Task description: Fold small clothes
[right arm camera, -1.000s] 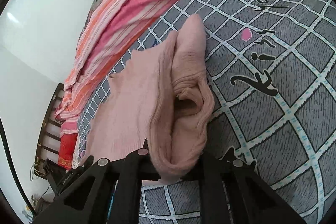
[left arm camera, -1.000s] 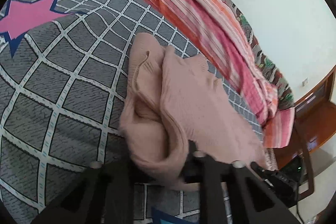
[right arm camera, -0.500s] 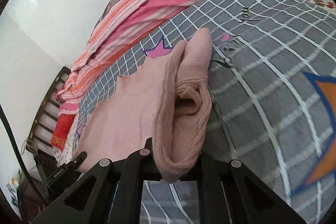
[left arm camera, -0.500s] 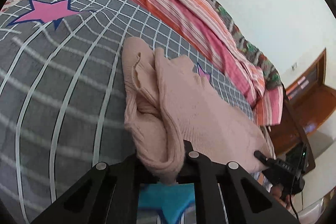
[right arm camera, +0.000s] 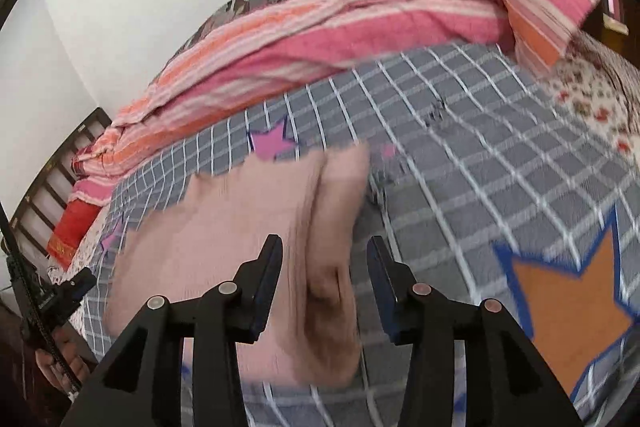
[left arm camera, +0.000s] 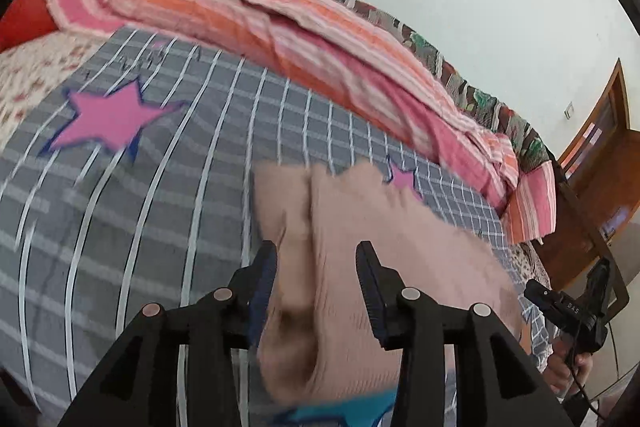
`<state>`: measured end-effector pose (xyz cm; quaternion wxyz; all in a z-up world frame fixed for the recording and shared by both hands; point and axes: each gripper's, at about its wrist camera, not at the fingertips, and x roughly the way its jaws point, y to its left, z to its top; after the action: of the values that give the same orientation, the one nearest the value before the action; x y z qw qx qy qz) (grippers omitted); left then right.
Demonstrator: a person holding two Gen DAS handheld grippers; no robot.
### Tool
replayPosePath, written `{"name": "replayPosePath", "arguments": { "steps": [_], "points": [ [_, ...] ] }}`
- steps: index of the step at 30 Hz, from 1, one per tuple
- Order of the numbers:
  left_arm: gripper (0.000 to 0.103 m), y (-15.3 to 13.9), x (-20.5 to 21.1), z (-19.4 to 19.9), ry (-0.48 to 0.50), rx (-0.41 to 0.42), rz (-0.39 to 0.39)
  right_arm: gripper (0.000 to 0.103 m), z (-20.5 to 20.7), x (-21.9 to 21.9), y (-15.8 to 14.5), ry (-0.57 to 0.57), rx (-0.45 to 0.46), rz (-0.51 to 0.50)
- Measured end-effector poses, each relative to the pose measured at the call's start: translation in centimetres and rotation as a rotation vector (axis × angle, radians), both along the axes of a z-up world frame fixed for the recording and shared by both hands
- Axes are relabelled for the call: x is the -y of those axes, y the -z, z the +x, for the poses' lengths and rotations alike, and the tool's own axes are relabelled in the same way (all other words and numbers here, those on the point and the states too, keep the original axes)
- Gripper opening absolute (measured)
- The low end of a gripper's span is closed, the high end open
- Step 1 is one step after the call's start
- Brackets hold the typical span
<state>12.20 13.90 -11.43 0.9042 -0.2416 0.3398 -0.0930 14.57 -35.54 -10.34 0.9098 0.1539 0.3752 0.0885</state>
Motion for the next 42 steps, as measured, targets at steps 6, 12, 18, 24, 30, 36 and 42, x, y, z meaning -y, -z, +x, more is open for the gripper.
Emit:
{"name": "replayPosePath", "arguments": {
  "steps": [6, 12, 18, 24, 30, 36, 42],
  "points": [
    [0.039, -0.2, 2.9, 6.4, 0.075, -0.031, 0.068, 0.043, 4.9, -2.3, -0.1, -0.046, -0.019, -0.046],
    [0.038, 2.2, 4.4, 11.3, 0.091, -0.144, 0.082, 0.043, 8.9, -4.0, 2.1, -0.061, -0.097, -0.093],
    [0.012, 4.2, 5.2, 13.1, 0.079, -0.186, 0.132, 0.037, 11.4, -4.9, 3.9, -0.051, -0.163, -0.139],
    [0.007, 2.9, 2.4, 11.8, 0.024, -0.076, 0.043, 0.006, 12.3, -5.9, 2.9, -0.109, -0.089, -0.121],
    [0.008, 5.4, 2.1, 12.5, 0.017, -0.159, 0.035, 0.006, 14.6, -6.1, 5.4, -0.078, -0.194, -0.165],
    [0.024, 3.7, 1.3, 11.2, 0.055, -0.112, 0.028, 0.023, 13.0, -6.7, 3.5, -0.034, -0.169, -0.223],
    [0.053, 2.6, -2.1, 9.1, -0.043, -0.037, 0.149, 0.049, 9.5, -11.4, 0.0, -0.124, -0.061, -0.217]
  ]
}}
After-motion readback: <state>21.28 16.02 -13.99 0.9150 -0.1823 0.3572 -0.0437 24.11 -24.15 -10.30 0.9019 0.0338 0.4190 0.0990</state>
